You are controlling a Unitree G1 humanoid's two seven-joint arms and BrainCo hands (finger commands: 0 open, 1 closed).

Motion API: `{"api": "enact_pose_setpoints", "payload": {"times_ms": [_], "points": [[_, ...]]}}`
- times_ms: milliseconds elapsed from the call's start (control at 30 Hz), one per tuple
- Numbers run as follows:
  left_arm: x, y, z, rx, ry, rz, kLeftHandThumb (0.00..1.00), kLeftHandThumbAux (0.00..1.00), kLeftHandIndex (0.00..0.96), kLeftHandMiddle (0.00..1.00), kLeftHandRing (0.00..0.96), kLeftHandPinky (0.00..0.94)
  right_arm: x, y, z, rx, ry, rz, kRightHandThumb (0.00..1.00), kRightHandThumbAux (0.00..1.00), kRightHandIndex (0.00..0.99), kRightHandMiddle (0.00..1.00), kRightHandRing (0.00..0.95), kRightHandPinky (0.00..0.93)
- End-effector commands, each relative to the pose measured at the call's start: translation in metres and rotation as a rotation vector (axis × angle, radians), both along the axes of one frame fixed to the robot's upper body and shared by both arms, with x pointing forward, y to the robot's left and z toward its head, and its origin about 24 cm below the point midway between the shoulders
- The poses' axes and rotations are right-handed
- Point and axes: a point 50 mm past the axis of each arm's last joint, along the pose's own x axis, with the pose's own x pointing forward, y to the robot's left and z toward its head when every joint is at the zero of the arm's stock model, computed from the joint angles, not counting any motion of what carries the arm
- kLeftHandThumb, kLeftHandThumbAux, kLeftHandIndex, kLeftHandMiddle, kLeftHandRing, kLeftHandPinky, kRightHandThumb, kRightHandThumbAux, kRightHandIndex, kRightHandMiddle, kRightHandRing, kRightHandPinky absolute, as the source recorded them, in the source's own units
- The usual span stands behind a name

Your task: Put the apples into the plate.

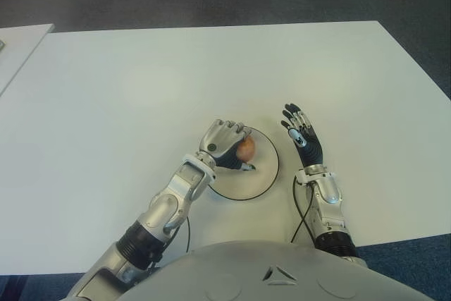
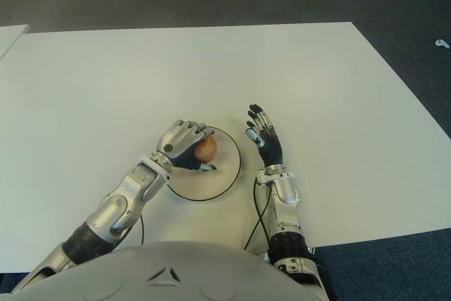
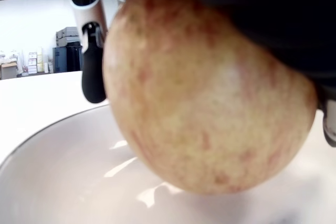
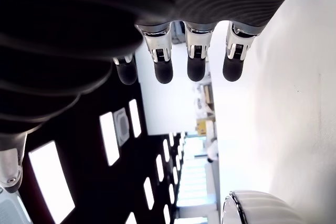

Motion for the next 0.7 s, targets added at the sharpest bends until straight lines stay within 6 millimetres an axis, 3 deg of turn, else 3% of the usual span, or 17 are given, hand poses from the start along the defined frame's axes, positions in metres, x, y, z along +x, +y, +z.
{"api": "enact_pose_setpoints", "payload": {"times_ms": [33,133,233,467,700], "points": [[-0.0015,0.0015,0.0003,-0.029,-0.003,0.024,0.260,0.348,0.298,0.461,0.445,0.442,-0.0243,0.0007,-0.0370,0.019,0.204,-0.003,0.133,0.467,0.066,0.030,0.000,0.000],[-0.0021,0.0014,0.0011,-0.041,-0.016,0.022,0.193,0.315,0.215,0.273,0.241,0.239,-0.0243,0.0005,-0.0377,0.013,0.207,0.004,0.129,0.470,0.066,0.040,0.000,0.000],[-0.0015,0.0012,0.0012,-0.045,-0.019,0.026,0.144,0.295,0.127,0.160,0.132,0.142,-0.0239,0.0005,-0.0371,0.007,0.205,0.006,0.122,0.477,0.065,0.050,0.000,0.000],[-0.0013,0.0021,0.0019,-0.046,-0.020,0.029,0.084,0.274,0.026,0.045,0.034,0.079,-0.0238,0.0009,-0.0368,0.011,0.200,-0.008,0.126,0.497,0.068,0.056,0.007,0.003],[-0.0008,0.0024,0.0035,-0.048,-0.046,0.025,0.077,0.289,0.002,0.017,0.016,0.084,-0.0234,0.0012,-0.0368,0.009,0.194,-0.022,0.146,0.510,0.075,0.047,0.010,0.009]]}}
